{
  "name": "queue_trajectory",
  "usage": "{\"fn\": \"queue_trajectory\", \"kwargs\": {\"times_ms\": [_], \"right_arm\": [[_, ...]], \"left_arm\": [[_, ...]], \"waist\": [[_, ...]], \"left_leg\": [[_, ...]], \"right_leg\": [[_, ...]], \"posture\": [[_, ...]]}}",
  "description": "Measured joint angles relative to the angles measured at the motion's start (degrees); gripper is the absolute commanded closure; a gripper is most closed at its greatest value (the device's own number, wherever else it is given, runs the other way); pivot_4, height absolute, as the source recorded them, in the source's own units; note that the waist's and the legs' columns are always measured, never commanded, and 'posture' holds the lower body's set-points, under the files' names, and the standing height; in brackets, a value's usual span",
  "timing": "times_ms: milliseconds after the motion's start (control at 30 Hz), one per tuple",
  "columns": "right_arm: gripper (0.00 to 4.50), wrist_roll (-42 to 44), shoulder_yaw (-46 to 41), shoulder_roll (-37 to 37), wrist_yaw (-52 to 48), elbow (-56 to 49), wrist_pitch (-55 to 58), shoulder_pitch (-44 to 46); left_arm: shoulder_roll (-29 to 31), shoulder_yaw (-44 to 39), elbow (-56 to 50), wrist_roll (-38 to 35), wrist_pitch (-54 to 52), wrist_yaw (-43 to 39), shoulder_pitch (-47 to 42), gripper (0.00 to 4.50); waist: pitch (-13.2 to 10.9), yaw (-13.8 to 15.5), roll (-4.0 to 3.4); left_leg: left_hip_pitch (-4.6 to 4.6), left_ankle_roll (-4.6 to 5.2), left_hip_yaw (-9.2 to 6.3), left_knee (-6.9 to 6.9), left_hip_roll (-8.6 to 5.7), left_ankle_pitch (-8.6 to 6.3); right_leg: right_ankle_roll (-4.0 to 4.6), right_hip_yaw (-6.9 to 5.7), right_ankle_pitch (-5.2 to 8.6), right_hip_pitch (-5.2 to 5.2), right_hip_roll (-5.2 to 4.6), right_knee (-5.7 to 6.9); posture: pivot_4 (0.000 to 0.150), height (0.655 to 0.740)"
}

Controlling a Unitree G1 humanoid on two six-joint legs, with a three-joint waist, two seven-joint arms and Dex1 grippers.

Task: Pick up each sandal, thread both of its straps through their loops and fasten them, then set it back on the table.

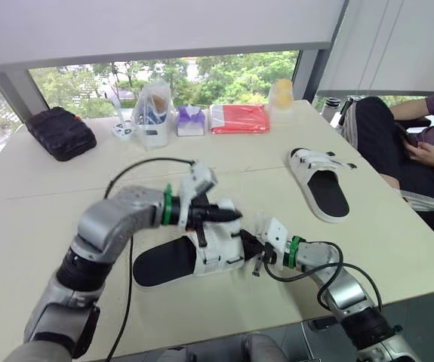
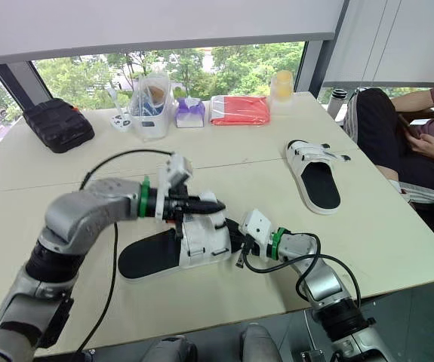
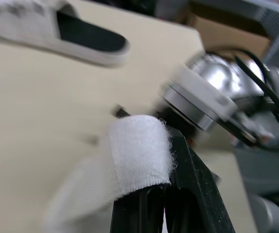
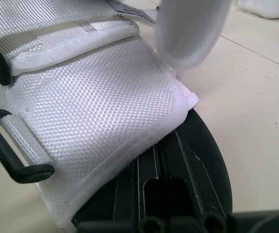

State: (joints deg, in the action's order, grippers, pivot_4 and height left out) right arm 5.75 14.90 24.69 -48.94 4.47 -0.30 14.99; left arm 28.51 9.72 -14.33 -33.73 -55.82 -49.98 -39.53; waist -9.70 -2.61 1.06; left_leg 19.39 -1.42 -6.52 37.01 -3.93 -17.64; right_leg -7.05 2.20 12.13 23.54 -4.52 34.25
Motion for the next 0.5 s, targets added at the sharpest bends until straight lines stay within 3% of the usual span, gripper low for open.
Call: {"fn": "queue_trajectory", "kwargs": {"times_ms": [500], "right_arm": [[4.5,0.0,0.0,-0.3,0.2,0.0,0.2,-0.1]], "left_arm": [[1.6,5.2,-1.7,0.4,0.1,-3.4,5.0,4.47]], "waist": [[0.0,0.0,0.01]], "left_leg": [[0.0,-0.03,0.0,0.01,0.01,0.01]], "right_leg": [[0.05,0.01,-0.01,0.0,0.0,0.0]], "posture": [[0.15,0.74]]}}
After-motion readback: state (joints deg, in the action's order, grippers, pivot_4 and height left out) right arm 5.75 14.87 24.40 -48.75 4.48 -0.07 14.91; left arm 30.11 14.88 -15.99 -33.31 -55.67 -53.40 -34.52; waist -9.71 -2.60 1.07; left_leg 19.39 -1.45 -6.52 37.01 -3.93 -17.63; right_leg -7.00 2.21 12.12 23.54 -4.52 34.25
